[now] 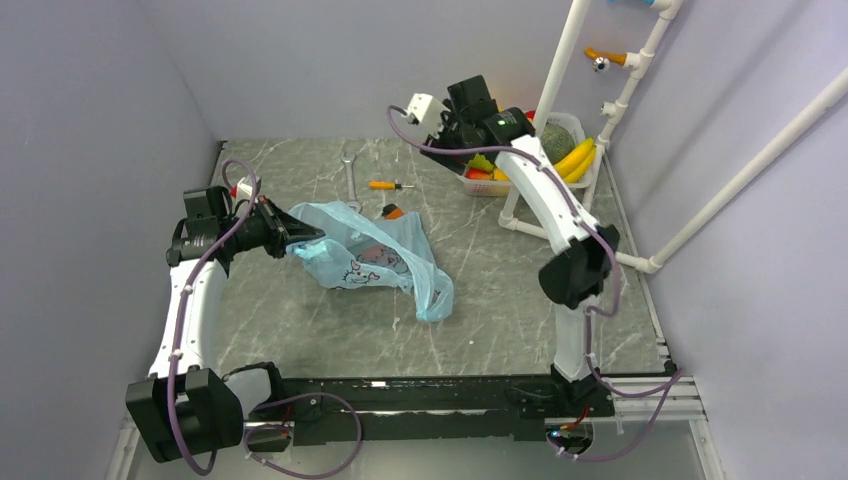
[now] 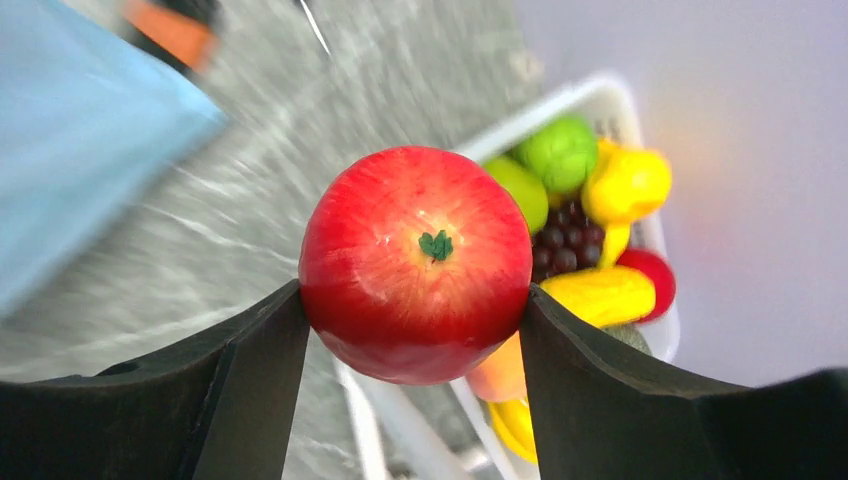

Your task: Place the fake fruits into the plastic bag and tie a complex knot

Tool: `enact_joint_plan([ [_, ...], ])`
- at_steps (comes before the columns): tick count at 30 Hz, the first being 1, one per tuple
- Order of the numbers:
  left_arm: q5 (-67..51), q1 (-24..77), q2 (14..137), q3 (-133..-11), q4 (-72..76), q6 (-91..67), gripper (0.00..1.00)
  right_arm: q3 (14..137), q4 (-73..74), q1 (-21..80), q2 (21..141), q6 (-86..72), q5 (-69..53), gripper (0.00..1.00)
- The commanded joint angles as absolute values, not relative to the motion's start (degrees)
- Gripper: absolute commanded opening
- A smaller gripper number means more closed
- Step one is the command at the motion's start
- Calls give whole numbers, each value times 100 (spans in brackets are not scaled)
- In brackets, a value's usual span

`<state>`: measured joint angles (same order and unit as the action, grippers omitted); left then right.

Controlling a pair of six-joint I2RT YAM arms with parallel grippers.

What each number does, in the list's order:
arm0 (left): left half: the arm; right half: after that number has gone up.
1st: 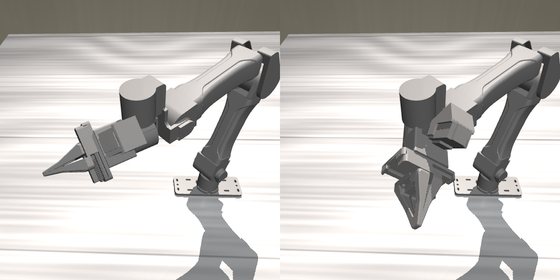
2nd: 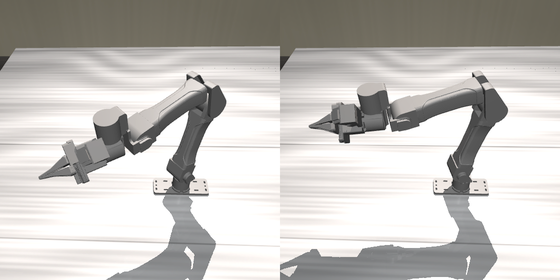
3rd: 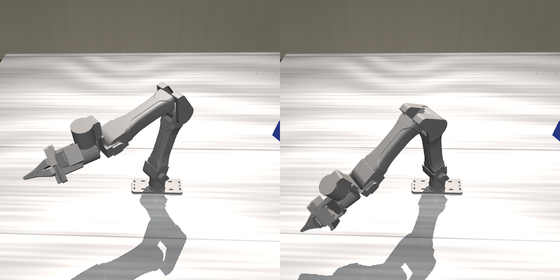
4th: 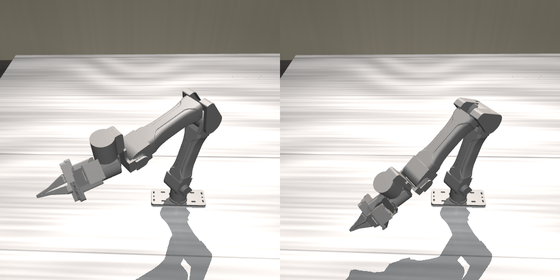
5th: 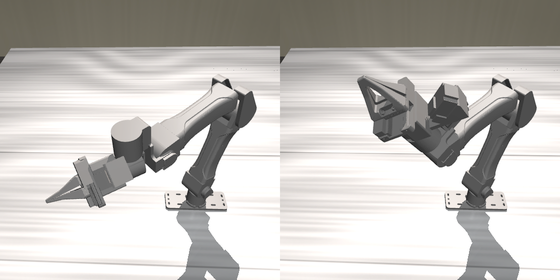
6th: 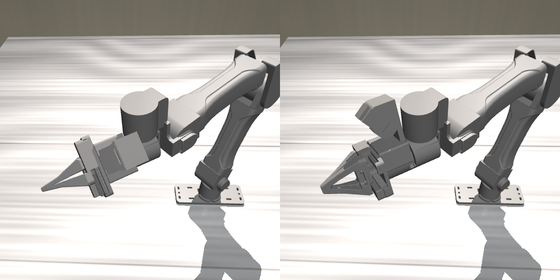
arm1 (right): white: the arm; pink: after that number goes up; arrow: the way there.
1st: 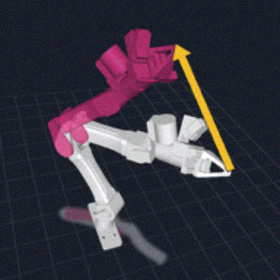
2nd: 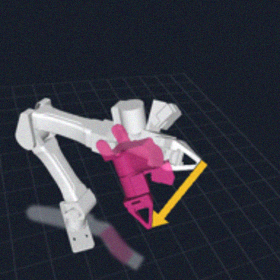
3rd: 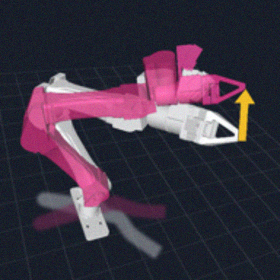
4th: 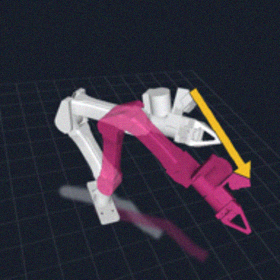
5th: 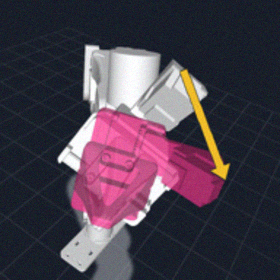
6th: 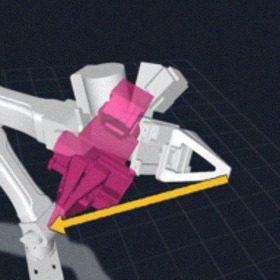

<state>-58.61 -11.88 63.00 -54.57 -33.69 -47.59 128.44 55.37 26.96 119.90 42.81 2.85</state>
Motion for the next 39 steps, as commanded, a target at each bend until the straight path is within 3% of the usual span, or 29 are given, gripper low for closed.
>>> enact_joint_plan([
  [1, -5897, -1208, 6314, -5500, -3267, -4840, 0, 13038, 5663, 2998, 10541, 3337, -1324, 52],
  [6, -5943, -1210, 6343, -5463, -3226, -4921, 0, 12513, 5455, 3394, 9424, 2542, -3335, 51],
  [9, -5993, -1209, 6371, -5444, -3170, -4983, 0, 11558, 4975, 4136, 8698, 2562, -3744, 50],
  [13, -6030, -1203, 6342, -5467, -3122, -5007, 0, 10706, 4706, 5354, 8380, 2926, -3366, 48],
  [16, -6106, -1204, 6294, -5493, -3145, -4978, 0, 10264, 4451, 5671, 8492, 3136, -2960, 46],
  [27, -7358, -1201, 6260, -5527, -3366, -4329, 0, 9824, 3941, 5165, 9103, 3419, -856, 43],
  [36, -8330, -980, 6475, -5484, -3621, -3997, 0, 10471, 4302, 5157, 9516, 3364, -808, 45],
  [39, -8406, -975, 6451, -5323, -3267, -4318, 0, 10203, 4224, 5241, 9658, 3473, -831, 51],
])
